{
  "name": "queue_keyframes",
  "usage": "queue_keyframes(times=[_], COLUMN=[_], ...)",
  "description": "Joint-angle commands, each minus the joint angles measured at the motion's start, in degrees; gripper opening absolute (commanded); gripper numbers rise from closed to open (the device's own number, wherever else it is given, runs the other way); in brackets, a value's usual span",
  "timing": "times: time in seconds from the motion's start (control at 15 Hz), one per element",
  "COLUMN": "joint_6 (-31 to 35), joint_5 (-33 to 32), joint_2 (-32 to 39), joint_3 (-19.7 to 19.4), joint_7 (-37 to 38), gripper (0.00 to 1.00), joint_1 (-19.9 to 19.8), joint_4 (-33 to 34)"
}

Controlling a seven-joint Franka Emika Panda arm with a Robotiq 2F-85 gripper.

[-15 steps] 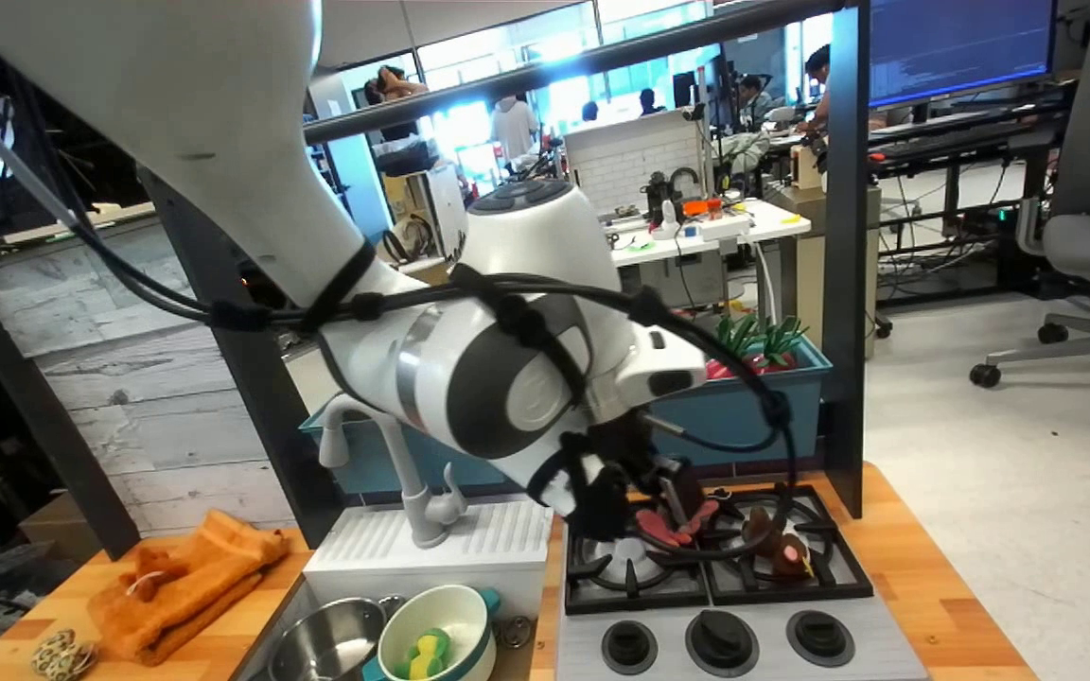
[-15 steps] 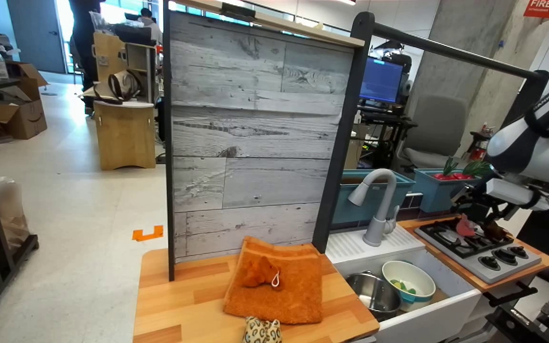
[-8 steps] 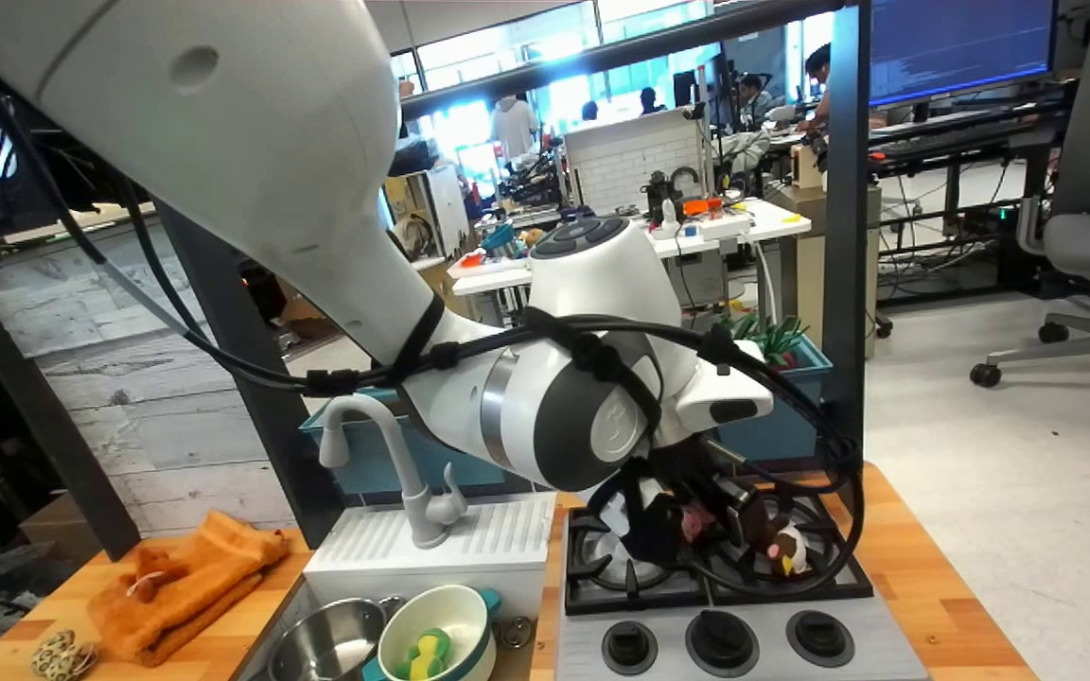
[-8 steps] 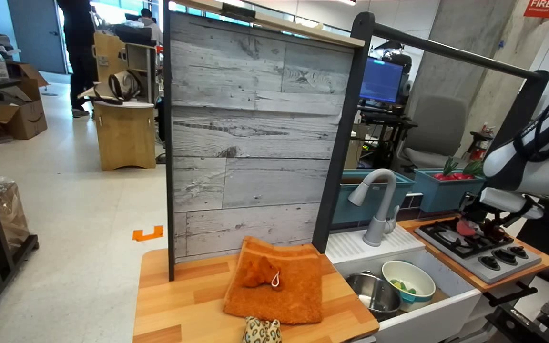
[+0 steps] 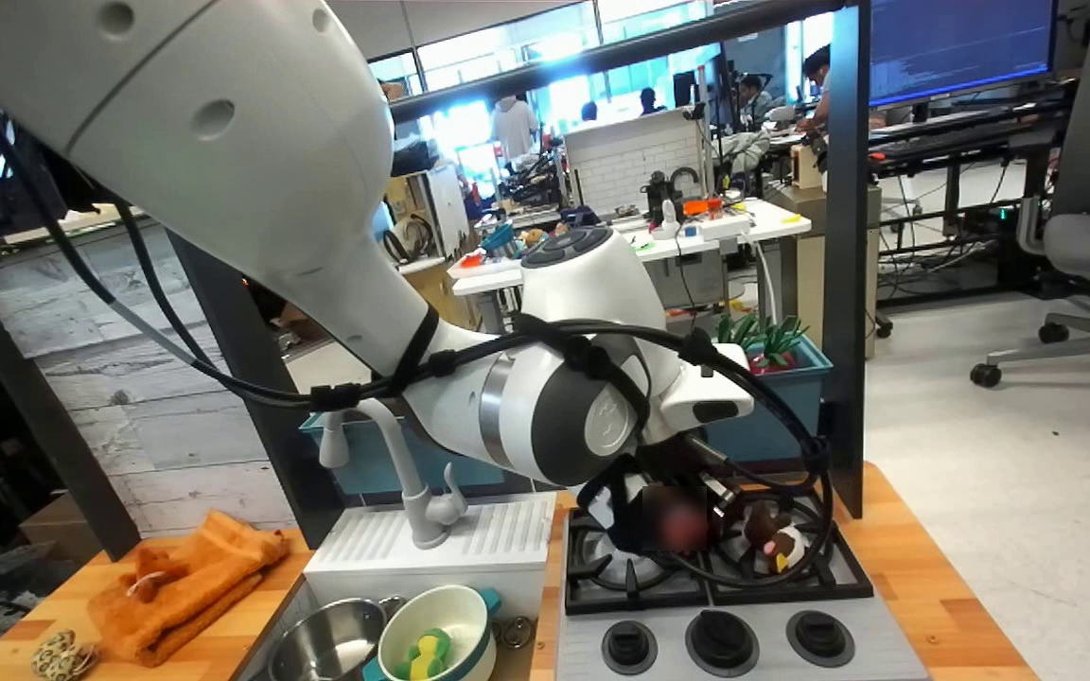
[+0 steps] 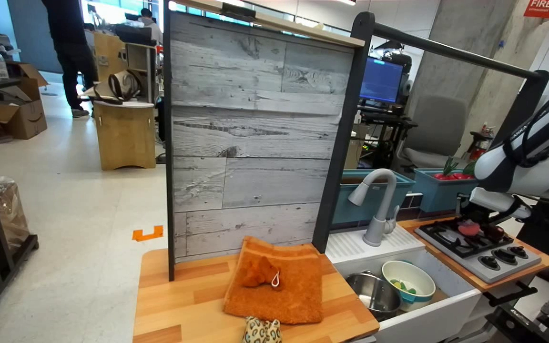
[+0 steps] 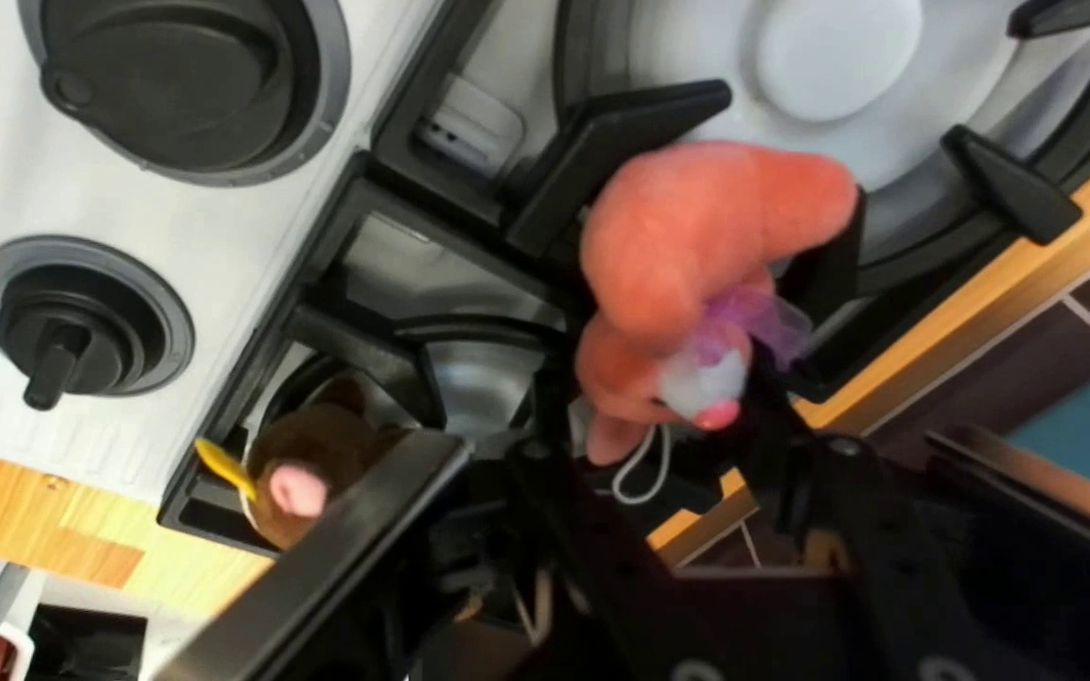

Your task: Put the plushies inside the pots in the sink, wipe the counter with the towel, and then remove the pink plushy from the pot and put it on the stove

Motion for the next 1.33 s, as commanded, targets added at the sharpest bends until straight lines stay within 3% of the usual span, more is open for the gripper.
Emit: queue_keyframes(times=[0.0,0.07,0.13,0.27,0.47,0.53,0.67,1.27], joint_6=[-0.6,0.0,0.5,0.9,-1.0,-2.1,-4.4,-7.1], joint_5=[1.7,1.7,1.7,1.7,1.7,1.6,1.2,0.4], joint_2=[-1.2,-1.8,-2.8,-4.1,-4.9,-4.8,-4.9,-4.6], joint_3=[-0.6,-0.6,-0.4,-0.1,-1.2,-3.1,-4.9,-11.5], joint_7=[0.0,-0.2,-0.5,-0.7,0.4,2.0,3.4,9.1], gripper=[0.57,0.51,0.31,0.23,0.01,0.41,0.38,0.99], joint_1=[1.3,1.5,1.7,2.0,3.4,5.0,6.7,13.6], joint_4=[-0.2,-0.9,-2.0,-3.1,-4.0,-4.7,-6.1,-9.7])
